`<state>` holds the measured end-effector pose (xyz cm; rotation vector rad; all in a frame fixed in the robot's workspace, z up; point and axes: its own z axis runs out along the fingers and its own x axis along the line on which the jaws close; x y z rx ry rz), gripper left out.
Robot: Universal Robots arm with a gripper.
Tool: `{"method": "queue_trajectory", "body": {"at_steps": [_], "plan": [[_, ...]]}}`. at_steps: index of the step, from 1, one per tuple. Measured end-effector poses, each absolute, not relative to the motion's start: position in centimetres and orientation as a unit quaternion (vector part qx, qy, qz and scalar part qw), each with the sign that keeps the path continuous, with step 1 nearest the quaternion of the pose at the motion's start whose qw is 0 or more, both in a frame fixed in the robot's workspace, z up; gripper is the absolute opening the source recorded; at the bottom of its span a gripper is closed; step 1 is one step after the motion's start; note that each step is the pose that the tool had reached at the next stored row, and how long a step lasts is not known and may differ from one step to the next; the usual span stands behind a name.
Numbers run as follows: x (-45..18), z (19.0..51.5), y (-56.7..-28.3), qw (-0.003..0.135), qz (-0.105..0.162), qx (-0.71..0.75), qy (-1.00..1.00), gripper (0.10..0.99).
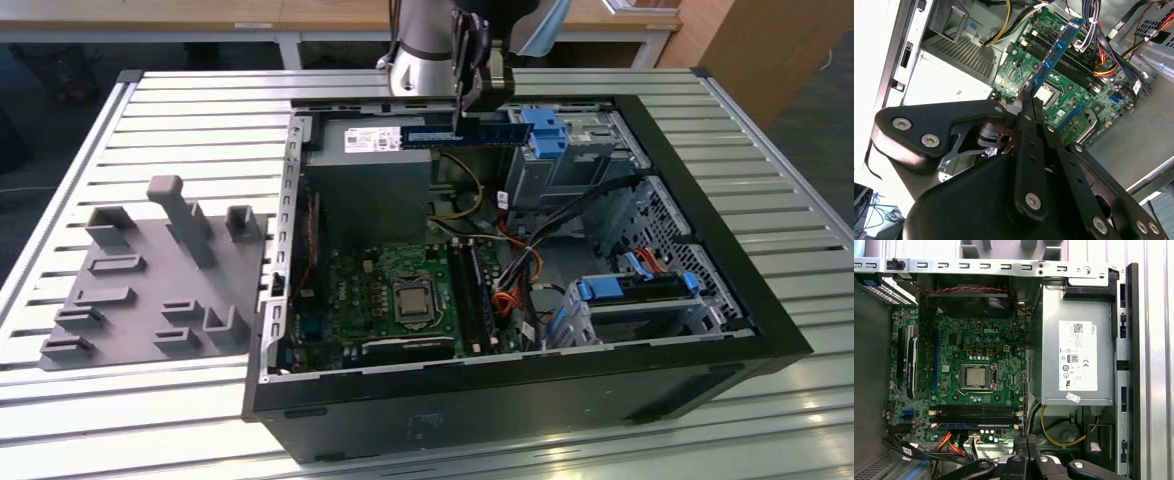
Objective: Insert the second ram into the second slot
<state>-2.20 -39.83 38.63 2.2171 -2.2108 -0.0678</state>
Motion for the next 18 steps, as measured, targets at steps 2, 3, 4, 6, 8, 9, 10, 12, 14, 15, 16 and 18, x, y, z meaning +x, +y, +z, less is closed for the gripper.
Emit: {"method": "queue_trajectory", "body": {"at_steps": [2,3,4,6,8,9,10,12,14,15,16,18], "plan": [[-2.2,38.63,-39.83,0.005,-0.022,0.708,-0.706,0.118],[-2.2,38.63,-39.83,0.005,-0.022,0.707,-0.707,0.118],[-2.2,38.63,-39.83,0.005,-0.022,0.707,-0.707,0.118],[-2.2,38.63,-39.83,0.005,-0.022,0.706,-0.708,0.118],[-2.2,38.63,-39.83,0.005,-0.022,0.705,-0.709,0.118],[-2.2,38.63,-39.84,0.005,-0.022,0.704,-0.71,0.118],[-2.21,38.64,-39.88,0.005,-0.022,0.704,-0.71,0.118],[-2.19,38.64,-40.0,0.005,-0.022,0.704,-0.71,0.118],[-2.2,38.64,-40.22,0.005,-0.022,0.704,-0.71,0.118],[-2.2,38.63,-40.34,0.005,-0.022,0.704,-0.71,0.118],[-2.2,38.63,-40.46,0.005,-0.022,0.704,-0.71,0.118],[-2.2,38.63,-40.71,0.005,-0.022,0.704,-0.71,0.118]]}}
